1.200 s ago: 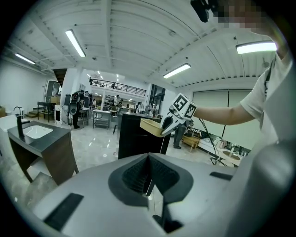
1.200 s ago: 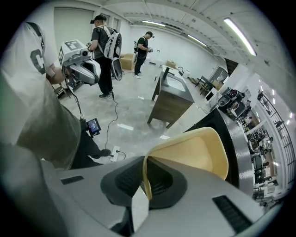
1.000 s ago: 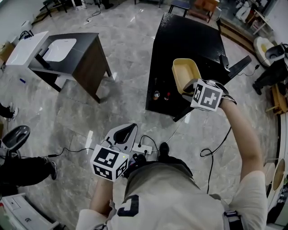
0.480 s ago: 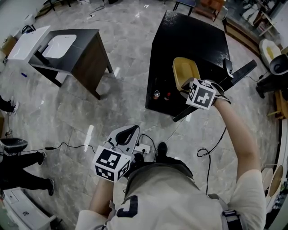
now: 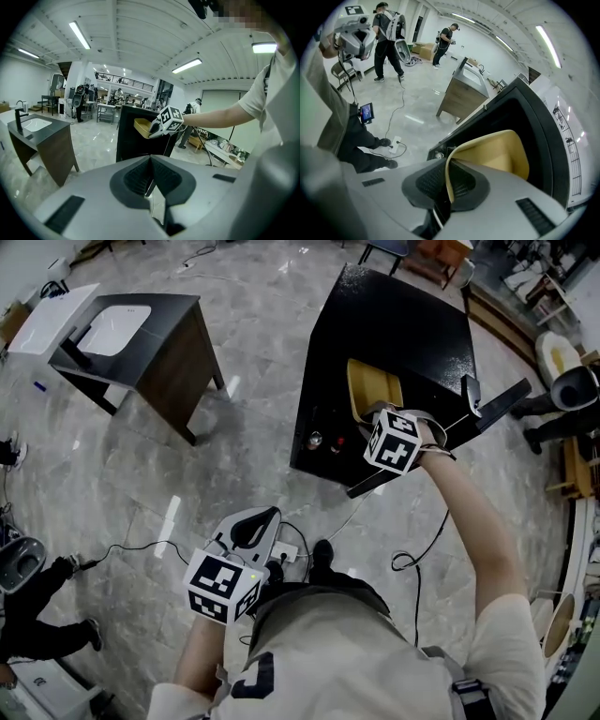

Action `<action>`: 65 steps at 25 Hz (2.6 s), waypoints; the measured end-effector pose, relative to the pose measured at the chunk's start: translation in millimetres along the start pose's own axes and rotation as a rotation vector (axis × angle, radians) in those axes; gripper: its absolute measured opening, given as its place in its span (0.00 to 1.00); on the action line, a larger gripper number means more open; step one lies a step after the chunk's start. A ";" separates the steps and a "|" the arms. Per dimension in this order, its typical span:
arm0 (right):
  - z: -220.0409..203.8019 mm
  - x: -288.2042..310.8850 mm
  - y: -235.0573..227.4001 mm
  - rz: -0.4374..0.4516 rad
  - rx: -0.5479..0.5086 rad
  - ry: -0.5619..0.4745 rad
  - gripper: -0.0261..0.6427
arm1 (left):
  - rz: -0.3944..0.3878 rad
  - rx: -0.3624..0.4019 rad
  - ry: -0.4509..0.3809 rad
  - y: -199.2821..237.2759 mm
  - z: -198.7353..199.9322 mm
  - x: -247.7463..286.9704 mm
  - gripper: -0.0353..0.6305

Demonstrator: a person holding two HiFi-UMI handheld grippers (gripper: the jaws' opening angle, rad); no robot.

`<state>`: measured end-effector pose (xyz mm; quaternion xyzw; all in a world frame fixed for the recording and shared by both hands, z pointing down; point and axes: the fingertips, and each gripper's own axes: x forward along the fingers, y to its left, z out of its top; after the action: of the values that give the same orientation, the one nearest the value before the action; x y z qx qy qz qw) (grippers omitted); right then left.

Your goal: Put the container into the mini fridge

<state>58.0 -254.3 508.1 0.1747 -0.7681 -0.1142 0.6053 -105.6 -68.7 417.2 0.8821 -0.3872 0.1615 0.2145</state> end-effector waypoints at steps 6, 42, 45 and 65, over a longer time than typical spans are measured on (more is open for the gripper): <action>1.0 11.6 -17.4 -0.095 -0.010 0.010 0.09 | -0.007 -0.016 -0.012 4.3 1.4 6.5 0.14; -2.7 34.7 -105.4 -0.445 -0.023 -0.054 0.19 | -0.029 -0.070 0.034 12.4 -9.3 32.4 0.14; -5.3 36.6 -110.0 -0.478 -0.012 -0.038 0.19 | -0.029 -0.072 0.037 12.7 -10.7 33.7 0.14; -0.2 29.9 -67.0 -0.483 0.319 -0.204 0.19 | -0.048 -0.064 0.059 13.5 -12.3 40.1 0.14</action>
<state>60.8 -327.5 508.8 0.4329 -0.7694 -0.1496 0.4452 -91.2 -95.3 449.3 0.8785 -0.3644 0.1700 0.2579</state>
